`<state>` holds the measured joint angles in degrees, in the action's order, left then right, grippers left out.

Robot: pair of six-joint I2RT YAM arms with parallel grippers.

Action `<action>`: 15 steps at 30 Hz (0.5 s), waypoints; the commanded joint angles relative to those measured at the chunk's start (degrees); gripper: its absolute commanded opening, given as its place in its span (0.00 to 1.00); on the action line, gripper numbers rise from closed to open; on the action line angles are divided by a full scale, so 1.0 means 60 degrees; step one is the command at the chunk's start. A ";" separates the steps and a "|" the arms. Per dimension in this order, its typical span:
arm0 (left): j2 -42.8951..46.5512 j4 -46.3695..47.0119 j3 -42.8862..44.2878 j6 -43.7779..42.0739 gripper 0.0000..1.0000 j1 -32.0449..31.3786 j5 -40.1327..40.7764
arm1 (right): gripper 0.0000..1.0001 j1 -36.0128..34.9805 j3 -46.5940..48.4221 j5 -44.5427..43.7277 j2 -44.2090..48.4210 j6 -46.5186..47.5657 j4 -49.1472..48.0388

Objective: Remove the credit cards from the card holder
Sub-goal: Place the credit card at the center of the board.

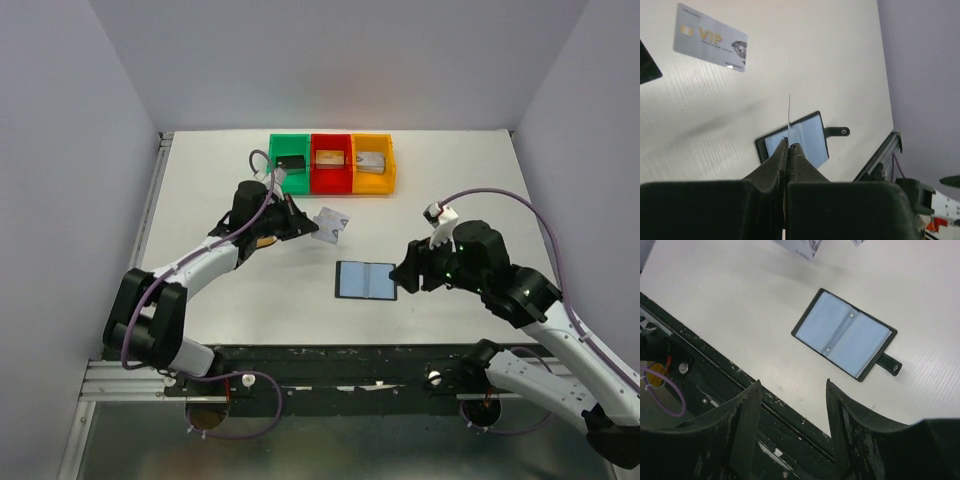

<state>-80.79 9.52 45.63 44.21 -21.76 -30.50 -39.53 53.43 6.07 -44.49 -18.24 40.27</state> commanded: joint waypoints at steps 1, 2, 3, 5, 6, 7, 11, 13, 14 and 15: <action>-0.1151 0.0567 0.0730 0.0630 0.00 -0.0021 0.1538 | 0.61 0.0011 -0.0686 -0.0206 0.0076 -0.0695 -0.0632; -0.1371 0.0567 0.0789 0.0674 0.00 -0.0007 0.1698 | 0.61 0.0011 -0.0774 -0.0162 0.0105 -0.0739 -0.0662; -0.1620 0.0465 0.0891 0.0703 0.00 -0.0021 0.1845 | 0.61 0.0011 -0.0847 -0.0132 0.0134 -0.0783 -0.0706; -0.2031 0.0333 0.0979 0.0718 0.00 -0.0021 0.2051 | 0.61 0.0011 -0.0921 -0.0059 0.0135 -0.0754 -0.0750; -0.2192 0.0420 0.0936 0.0805 0.00 -0.0021 0.2109 | 0.61 0.0025 -0.0921 -0.0073 0.0120 -0.0711 -0.0721; -0.2324 0.0536 0.0907 0.0879 0.00 -0.0021 0.2124 | 0.61 0.0011 -0.0907 -0.0088 0.0106 -0.0710 -0.0706; -0.2895 0.0845 0.0892 0.1026 0.00 -0.0006 0.1993 | 0.61 0.0011 -0.0878 -0.0103 -0.0026 -0.0681 -0.0720; -0.3130 0.0991 0.0921 0.1114 0.00 -0.0021 0.1920 | 0.61 0.0011 -0.0892 0.0043 -0.0143 -0.0666 -0.0808; -0.3232 0.1064 0.0950 0.1172 0.00 -0.0036 0.1861 | 0.61 0.0011 -0.0892 0.0087 -0.0202 -0.0681 -0.0838; -0.3292 0.1152 0.0979 0.1201 0.00 -0.0050 0.1803 | 0.61 0.0011 -0.0907 0.0117 -0.0231 -0.0710 -0.0867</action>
<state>-98.61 13.13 50.24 49.63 -21.76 -20.10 -39.53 48.47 6.00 -44.95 -21.65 37.04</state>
